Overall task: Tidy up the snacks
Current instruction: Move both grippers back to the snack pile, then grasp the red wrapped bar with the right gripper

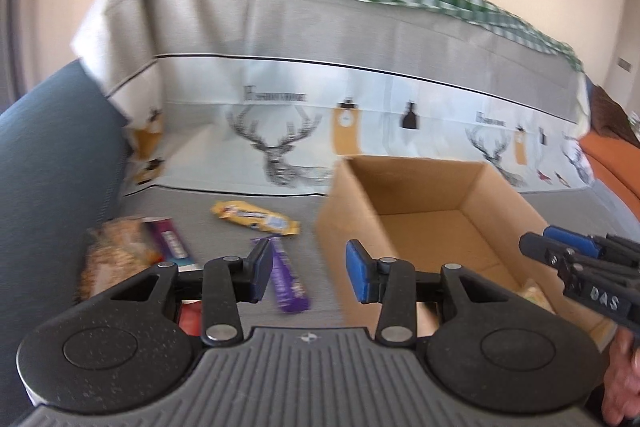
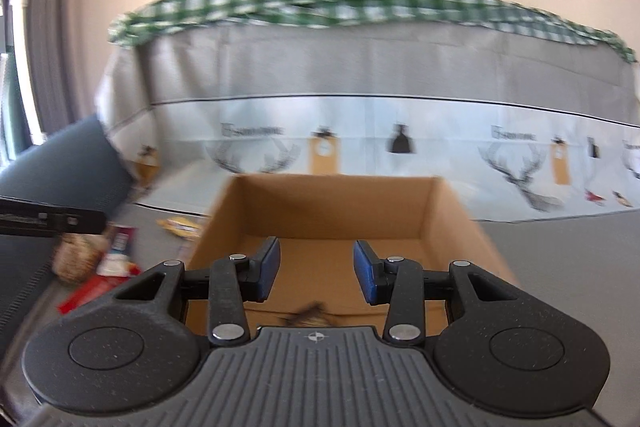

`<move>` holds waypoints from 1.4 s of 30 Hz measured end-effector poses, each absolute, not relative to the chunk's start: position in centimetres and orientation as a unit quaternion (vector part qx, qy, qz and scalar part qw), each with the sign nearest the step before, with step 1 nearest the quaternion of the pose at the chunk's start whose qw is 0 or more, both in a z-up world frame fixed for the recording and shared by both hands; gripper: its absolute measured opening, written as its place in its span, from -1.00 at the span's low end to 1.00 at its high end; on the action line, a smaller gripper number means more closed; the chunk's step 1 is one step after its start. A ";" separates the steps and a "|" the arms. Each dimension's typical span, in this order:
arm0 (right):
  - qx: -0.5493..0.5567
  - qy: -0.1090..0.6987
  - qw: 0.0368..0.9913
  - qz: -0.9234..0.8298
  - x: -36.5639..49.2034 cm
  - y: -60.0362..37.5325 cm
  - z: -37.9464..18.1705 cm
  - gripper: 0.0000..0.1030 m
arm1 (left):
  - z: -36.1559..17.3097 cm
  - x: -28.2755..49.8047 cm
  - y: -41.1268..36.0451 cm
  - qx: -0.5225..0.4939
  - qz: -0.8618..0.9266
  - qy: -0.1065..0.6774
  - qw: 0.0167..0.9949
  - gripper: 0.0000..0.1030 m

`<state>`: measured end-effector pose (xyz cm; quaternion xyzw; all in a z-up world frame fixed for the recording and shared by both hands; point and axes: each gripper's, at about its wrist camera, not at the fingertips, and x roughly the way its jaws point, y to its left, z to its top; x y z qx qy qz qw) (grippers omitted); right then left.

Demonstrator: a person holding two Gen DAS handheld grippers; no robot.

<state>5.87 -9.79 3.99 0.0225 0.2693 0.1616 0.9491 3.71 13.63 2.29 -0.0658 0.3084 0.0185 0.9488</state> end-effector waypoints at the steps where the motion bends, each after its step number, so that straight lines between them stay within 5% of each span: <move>1: 0.025 0.266 0.948 0.172 5.7 -8.9 4.1 -0.18 | 2.3 3.6 14.3 -0.071 0.027 0.309 0.948 -0.18; 18: 0.031 0.274 0.911 0.305 3.9 4.8 3.0 -0.18 | 2.0 0.9 22.8 -0.127 0.135 0.287 0.940 -0.22; 25: 0.018 0.315 0.889 0.332 3.9 9.1 0.6 -0.18 | 1.4 0.7 26.5 -0.156 0.198 0.271 0.929 -0.54; 31: 0.023 0.364 0.871 0.328 5.4 12.5 -2.3 -0.18 | 0.7 1.4 27.4 -0.148 0.217 0.288 0.921 -0.57; 36: 0.045 0.404 0.858 0.313 7.3 14.8 -4.6 0.36 | 0.4 1.4 27.9 -0.153 0.219 0.289 0.919 -0.57; 42: 0.056 0.424 0.854 0.295 8.7 16.8 -6.7 0.60 | 0.3 1.6 27.8 -0.151 0.218 0.288 0.920 -0.57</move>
